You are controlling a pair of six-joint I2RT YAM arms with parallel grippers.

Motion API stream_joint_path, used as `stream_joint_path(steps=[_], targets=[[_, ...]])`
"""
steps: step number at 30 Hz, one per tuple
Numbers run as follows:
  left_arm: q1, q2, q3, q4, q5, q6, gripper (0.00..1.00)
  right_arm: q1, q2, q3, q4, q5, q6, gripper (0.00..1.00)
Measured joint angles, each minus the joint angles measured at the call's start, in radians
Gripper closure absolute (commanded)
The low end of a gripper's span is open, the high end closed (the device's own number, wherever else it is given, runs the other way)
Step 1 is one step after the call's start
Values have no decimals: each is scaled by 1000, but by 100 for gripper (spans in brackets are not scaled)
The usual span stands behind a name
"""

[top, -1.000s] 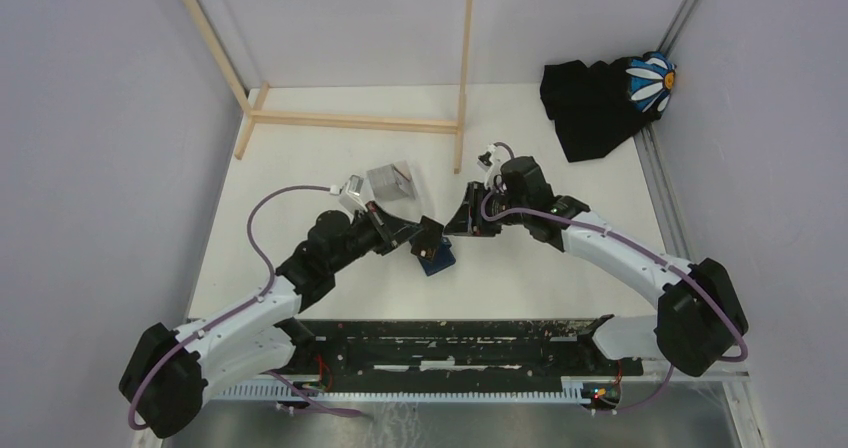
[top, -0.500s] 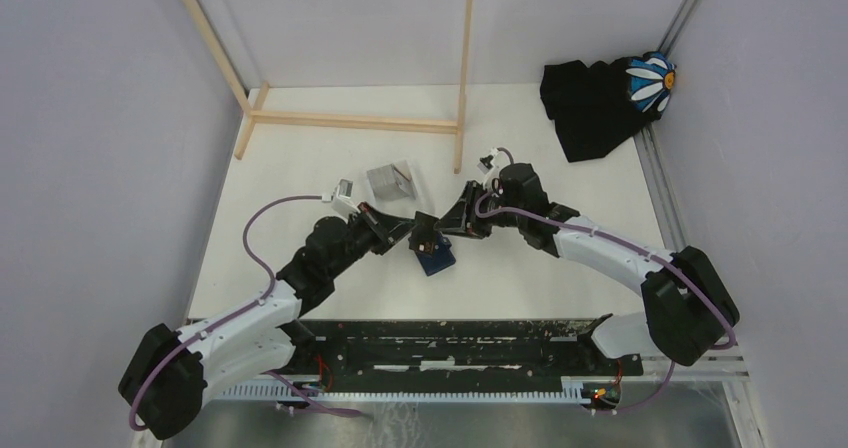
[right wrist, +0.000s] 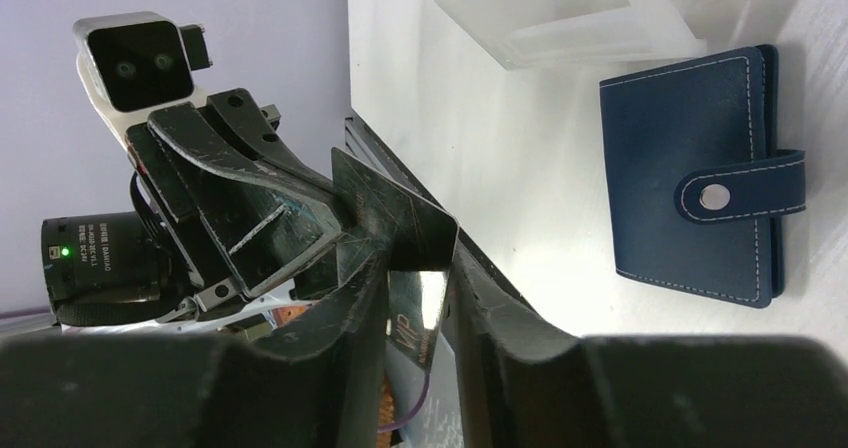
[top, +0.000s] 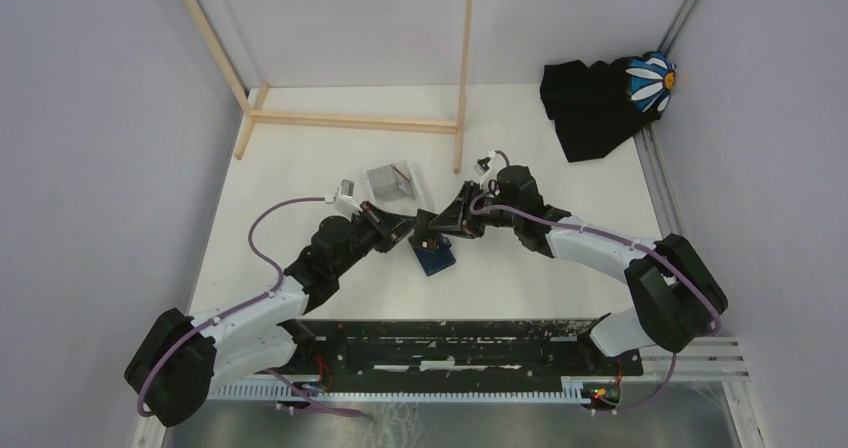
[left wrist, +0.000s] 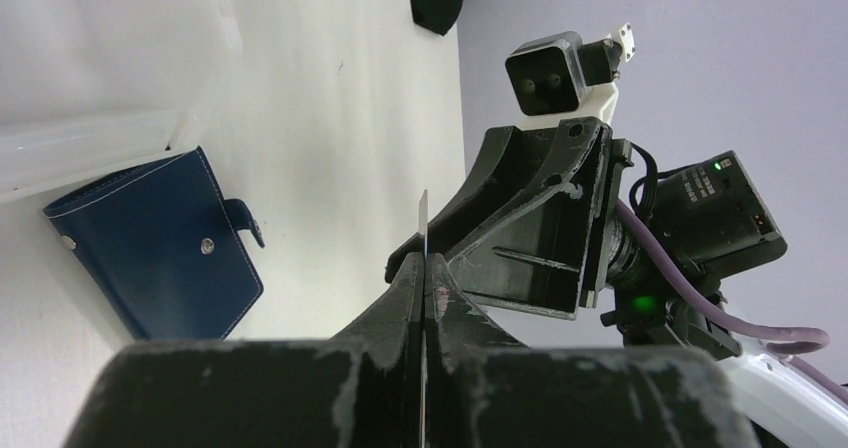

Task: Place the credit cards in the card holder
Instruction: Pick up the credit card from the storage box.

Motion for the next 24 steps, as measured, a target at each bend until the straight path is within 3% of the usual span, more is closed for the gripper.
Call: stream_joint_path(steps=[6, 13, 19, 24], targets=[[6, 40, -5, 14, -23, -1, 94, -9, 41, -19, 90, -13, 64, 98], [8, 41, -31, -19, -43, -15, 63, -8, 62, -10, 100, -53, 74, 99], [1, -45, -35, -129, -75, -17, 58, 2, 61, 156, -234, -52, -139, 99], [-3, -100, -35, -260, -121, -14, 63, 4, 70, 391, -621, 24, -397, 99]])
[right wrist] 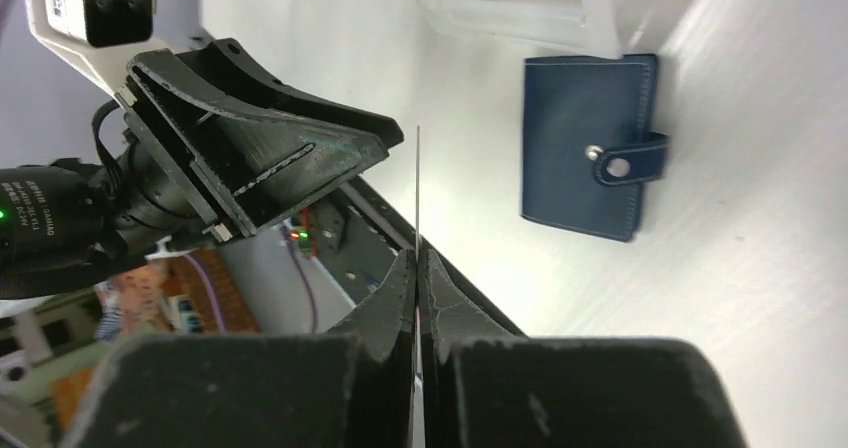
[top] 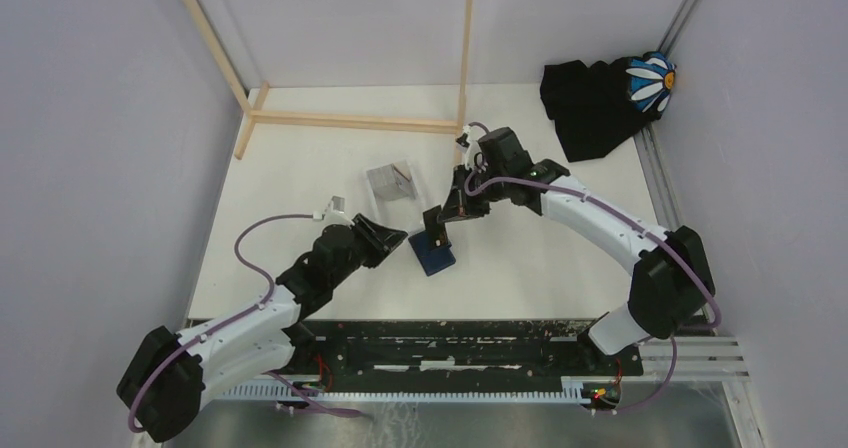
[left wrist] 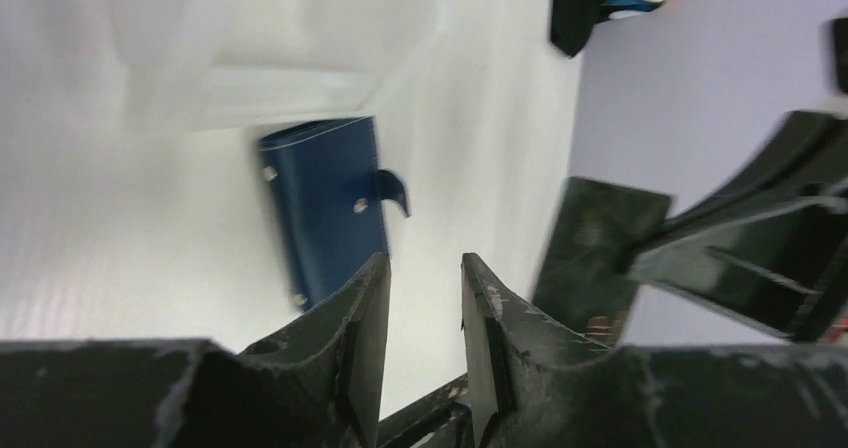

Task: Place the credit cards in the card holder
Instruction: Pick up the credit card from the storage box, then open the card holder at the center of the board.

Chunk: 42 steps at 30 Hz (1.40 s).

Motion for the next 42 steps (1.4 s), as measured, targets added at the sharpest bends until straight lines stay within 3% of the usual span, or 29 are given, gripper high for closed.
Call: stream_joint_path(steps=[8, 15, 27, 42], targets=[[-103, 103, 84, -215, -91, 46, 75, 14, 137, 246, -418, 122, -271, 99], [-161, 205, 162, -296, -155, 76, 80, 87, 226, 327, -597, 205, -358, 99], [-168, 266, 168, -345, -193, 80, 85, 174, 348, 423, -629, 304, -388, 99], [-177, 354, 179, -337, -193, 82, 87, 183, 457, 464, -554, 427, -420, 99]])
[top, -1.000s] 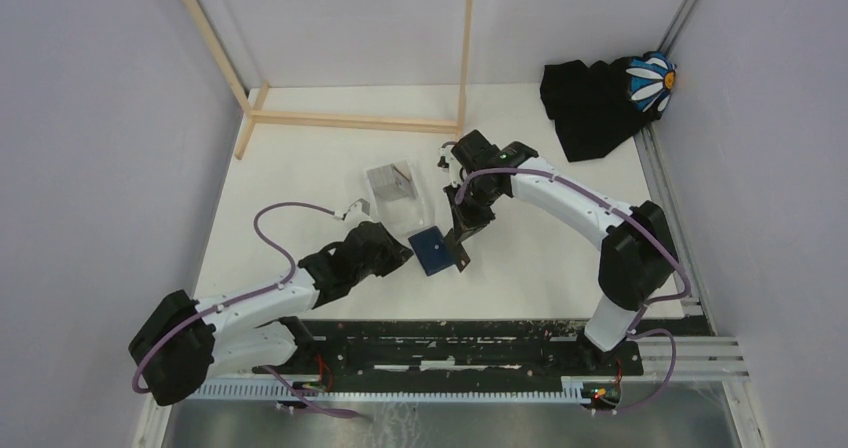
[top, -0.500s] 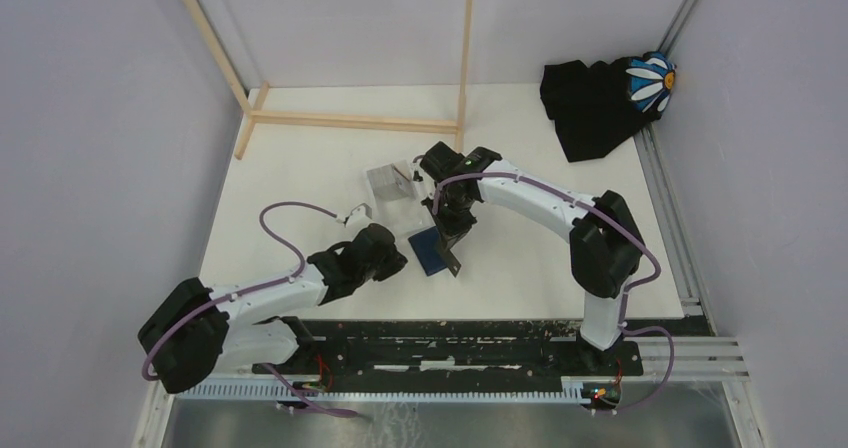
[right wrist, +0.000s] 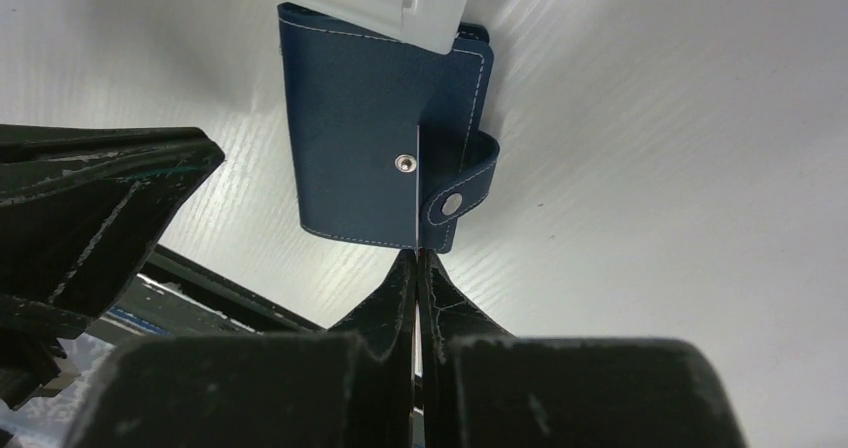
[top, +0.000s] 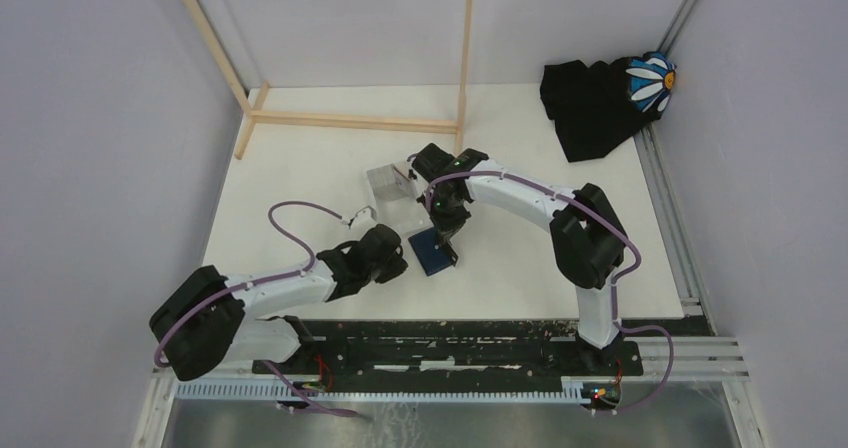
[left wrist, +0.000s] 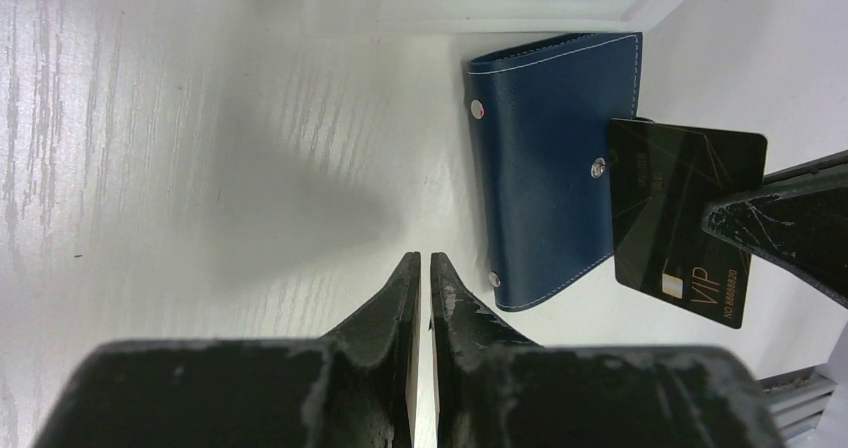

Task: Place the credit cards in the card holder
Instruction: Open the card holder at the center of the board.

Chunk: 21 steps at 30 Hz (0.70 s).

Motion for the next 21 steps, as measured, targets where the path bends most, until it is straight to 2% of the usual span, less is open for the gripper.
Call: stream_joint_path(steps=[13, 21], targets=[[-1, 73, 35, 12, 1, 3, 87, -68, 5, 0, 13, 32, -26, 99], [-1, 119, 72, 24, 1, 8, 87, -110, 6, 0, 44, -24, -23, 99]])
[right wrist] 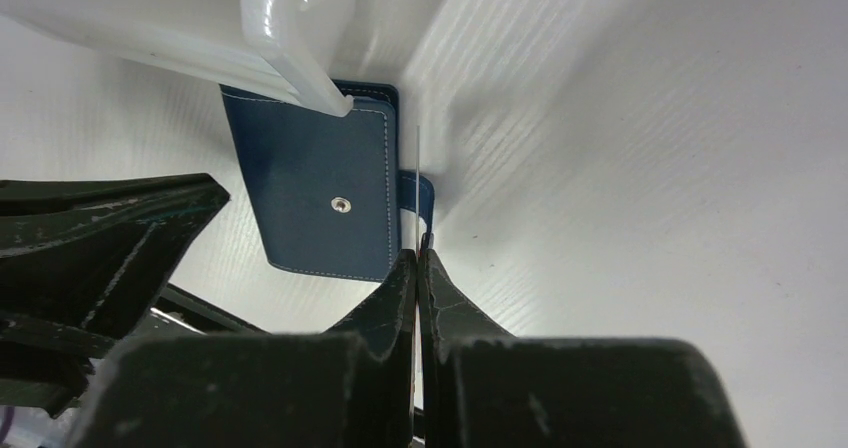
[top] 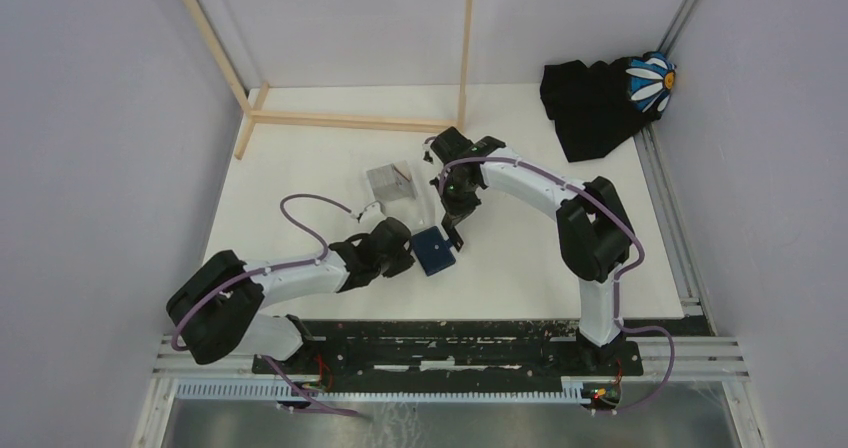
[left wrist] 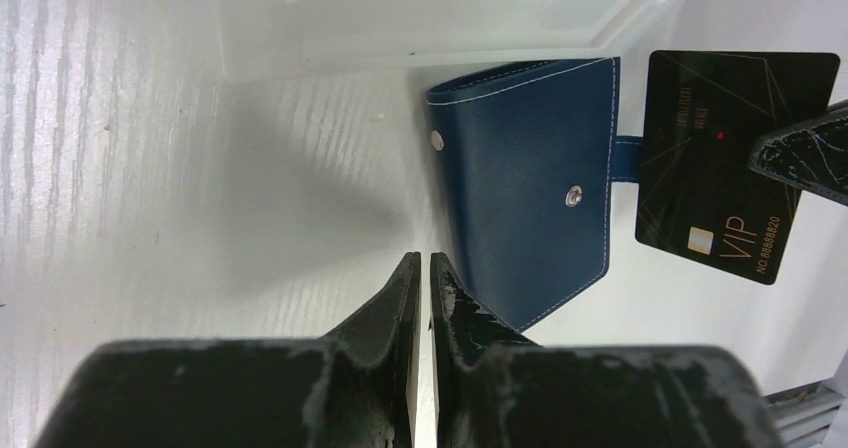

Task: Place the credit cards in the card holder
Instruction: Open the card holder at the center of the board.

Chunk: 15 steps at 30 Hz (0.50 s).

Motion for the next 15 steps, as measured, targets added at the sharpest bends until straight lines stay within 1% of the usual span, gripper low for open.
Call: stream_joint_path(steps=[7, 15], targets=[[0, 20, 11, 4, 0, 6, 87, -35, 4, -24, 42, -92, 22, 99], [0, 40, 11, 3, 0, 10, 87, -74, 19, -77, 77, -155, 41, 99]])
